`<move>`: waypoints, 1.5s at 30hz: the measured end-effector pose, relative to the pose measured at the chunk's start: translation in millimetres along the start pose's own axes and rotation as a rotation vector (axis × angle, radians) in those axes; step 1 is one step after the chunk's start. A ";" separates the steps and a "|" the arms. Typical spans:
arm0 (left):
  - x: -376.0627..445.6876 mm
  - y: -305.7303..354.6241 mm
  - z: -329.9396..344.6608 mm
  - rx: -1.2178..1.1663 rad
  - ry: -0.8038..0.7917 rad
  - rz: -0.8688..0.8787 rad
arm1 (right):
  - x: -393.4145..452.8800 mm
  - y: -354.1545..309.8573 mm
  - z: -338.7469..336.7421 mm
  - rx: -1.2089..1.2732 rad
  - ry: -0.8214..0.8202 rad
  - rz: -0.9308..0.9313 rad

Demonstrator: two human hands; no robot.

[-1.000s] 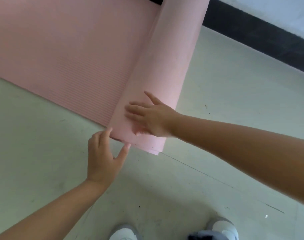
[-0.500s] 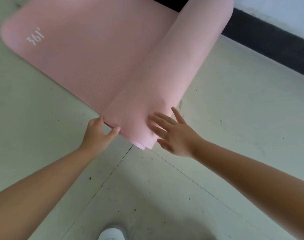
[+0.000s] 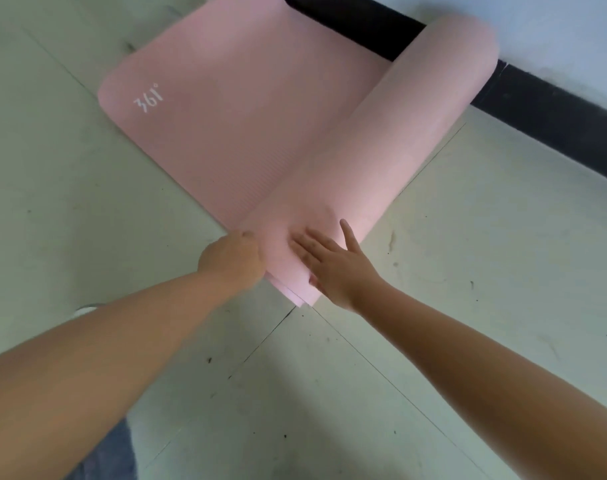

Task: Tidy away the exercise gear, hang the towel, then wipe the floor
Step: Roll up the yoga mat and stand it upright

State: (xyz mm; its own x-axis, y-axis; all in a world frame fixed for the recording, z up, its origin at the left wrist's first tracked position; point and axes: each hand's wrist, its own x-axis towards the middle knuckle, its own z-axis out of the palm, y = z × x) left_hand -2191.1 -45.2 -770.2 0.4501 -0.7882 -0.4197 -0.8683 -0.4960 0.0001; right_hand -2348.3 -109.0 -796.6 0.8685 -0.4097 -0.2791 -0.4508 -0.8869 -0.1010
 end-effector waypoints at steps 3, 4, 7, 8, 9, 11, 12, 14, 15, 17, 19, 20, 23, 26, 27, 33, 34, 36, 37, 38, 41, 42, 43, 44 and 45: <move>16.4 -39.4 3.8 -0.196 0.067 0.057 | 31.6 -3.7 -18.0 -0.027 -0.029 0.032; 22.0 -52.9 4.5 -0.242 0.091 0.089 | 42.3 -4.9 -24.0 -0.023 -0.025 0.053; 35.4 -86.4 2.0 -0.190 0.166 0.282 | 76.5 -9.8 -40.1 -0.037 -0.024 0.087; 43.2 -96.4 1.6 -0.130 0.198 0.391 | 88.1 -12.7 -47.0 -0.029 -0.021 0.108; 51.9 -105.2 0.6 -0.073 0.200 0.489 | 99.5 -16.6 -53.9 -0.029 -0.019 0.133; 75.8 -122.9 -0.7 0.007 0.190 0.571 | 122.1 -25.0 -62.8 -0.035 -0.023 0.210; 88.4 -132.1 -1.6 0.024 0.163 0.594 | 132.6 -28.7 -66.6 -0.029 -0.021 0.250; 107.8 -149.5 -10.0 0.104 0.164 0.687 | 146.4 -35.2 -71.3 0.033 0.017 0.309; 119.5 -160.1 -11.2 0.135 0.201 0.750 | 149.0 -37.7 -72.6 0.045 0.079 0.288; 141.2 -179.1 -15.8 0.148 0.192 0.830 | 146.3 -39.0 -71.0 -0.053 0.167 0.164; 164.9 -196.3 -13.8 0.110 0.142 0.852 | 134.2 -33.0 -59.8 -0.148 0.157 0.063; 173.2 -201.9 -15.9 0.090 0.119 0.863 | 125.5 -31.8 -52.5 -0.168 0.136 0.025; 187.8 -208.4 -34.2 0.051 -0.006 0.771 | 110.8 -37.3 -40.9 -0.214 -0.008 0.012; 195.8 -208.8 -43.1 0.110 -0.158 0.581 | 133.1 -43.8 -35.9 -0.198 0.010 0.079; 198.5 -210.5 -45.1 0.080 -0.184 0.518 | 144.8 -46.3 -36.3 -0.203 0.038 0.076; 193.7 -253.5 -42.4 -0.188 -0.136 0.267 | 237.0 -63.5 -57.3 -0.147 0.093 -0.006; 189.3 -262.7 -42.4 -0.202 -0.101 0.252 | 254.6 -66.1 -67.3 -0.149 0.106 -0.009; 185.8 -275.9 -47.5 -0.280 0.000 0.182 | 287.2 -72.0 -89.6 -0.136 0.111 0.033; 184.6 -281.2 -50.8 -0.344 0.061 0.155 | 301.3 -77.0 -96.6 -0.105 0.091 0.051; 182.6 -284.5 -55.0 -0.422 0.123 0.134 | 313.6 -83.1 -101.9 -0.061 0.067 0.090; 168.3 -279.8 -68.0 -0.663 0.168 0.079 | 339.8 -100.0 -115.4 0.054 0.095 0.181; 164.8 -274.6 -69.1 -0.727 0.156 0.064 | 345.5 -101.4 -114.0 0.131 0.136 0.222; 162.5 -268.5 -71.0 -0.785 0.152 0.044 | 347.2 -99.6 -114.9 0.225 0.185 0.275; 162.9 -263.1 -72.2 -0.824 0.146 0.013 | 344.5 -95.1 -114.3 0.276 0.262 0.299; 164.0 -259.5 -72.9 -0.840 0.142 -0.013 | 338.8 -88.0 -111.4 0.274 0.349 0.273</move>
State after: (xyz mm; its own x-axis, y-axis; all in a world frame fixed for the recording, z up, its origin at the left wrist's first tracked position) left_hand -1876.7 -72.3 -772.9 0.5299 -0.7907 -0.3066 -0.4453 -0.5671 0.6928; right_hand -1991.5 -193.6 -775.9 0.7074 -0.7068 0.0001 -0.6677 -0.6683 -0.3279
